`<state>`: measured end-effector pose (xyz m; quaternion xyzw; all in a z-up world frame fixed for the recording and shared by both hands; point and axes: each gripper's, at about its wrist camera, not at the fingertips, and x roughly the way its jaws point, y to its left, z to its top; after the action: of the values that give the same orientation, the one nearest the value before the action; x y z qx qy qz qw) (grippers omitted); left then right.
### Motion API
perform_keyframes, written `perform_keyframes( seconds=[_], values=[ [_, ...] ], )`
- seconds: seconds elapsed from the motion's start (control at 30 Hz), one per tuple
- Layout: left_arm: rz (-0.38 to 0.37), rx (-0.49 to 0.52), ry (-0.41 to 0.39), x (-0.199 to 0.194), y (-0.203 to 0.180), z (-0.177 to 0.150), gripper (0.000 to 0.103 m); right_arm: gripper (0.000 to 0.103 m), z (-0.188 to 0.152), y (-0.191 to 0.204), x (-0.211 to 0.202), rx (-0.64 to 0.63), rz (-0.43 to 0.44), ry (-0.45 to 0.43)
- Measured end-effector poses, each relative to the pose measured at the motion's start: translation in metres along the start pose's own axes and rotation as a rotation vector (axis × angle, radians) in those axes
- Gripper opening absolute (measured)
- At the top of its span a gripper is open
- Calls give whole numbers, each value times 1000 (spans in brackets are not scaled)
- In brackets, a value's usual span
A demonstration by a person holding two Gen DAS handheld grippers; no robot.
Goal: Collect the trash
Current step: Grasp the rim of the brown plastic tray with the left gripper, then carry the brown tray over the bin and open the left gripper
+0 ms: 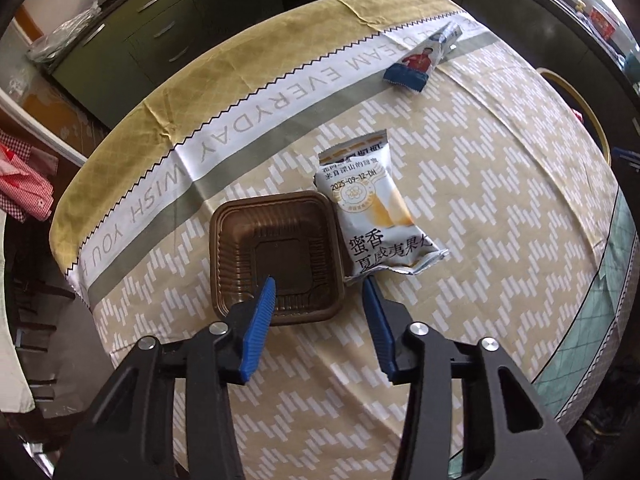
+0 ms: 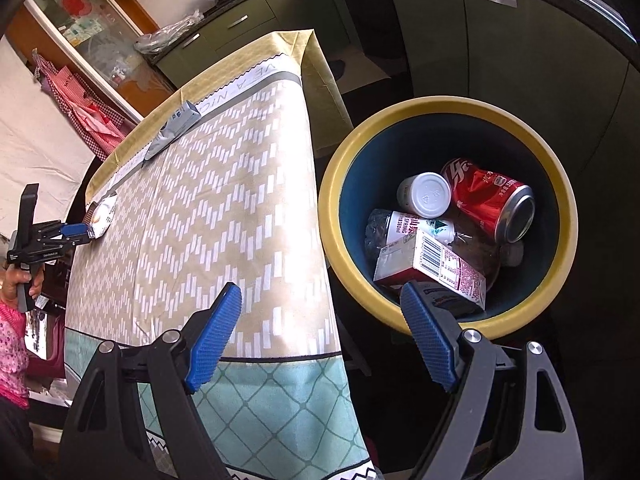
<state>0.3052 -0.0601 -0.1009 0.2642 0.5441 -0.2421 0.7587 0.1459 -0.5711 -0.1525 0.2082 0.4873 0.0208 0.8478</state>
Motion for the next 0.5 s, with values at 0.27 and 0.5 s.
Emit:
perform_keyframes(
  seconds=[0.27, 0.5],
  values=[
    [-10, 47, 22, 12, -2, -3, 18, 81, -1, -3, -2, 10, 0, 2],
    [5, 63, 6, -4, -16, -11, 9, 81, -1, 0, -1, 6, 26, 4]
  ],
)
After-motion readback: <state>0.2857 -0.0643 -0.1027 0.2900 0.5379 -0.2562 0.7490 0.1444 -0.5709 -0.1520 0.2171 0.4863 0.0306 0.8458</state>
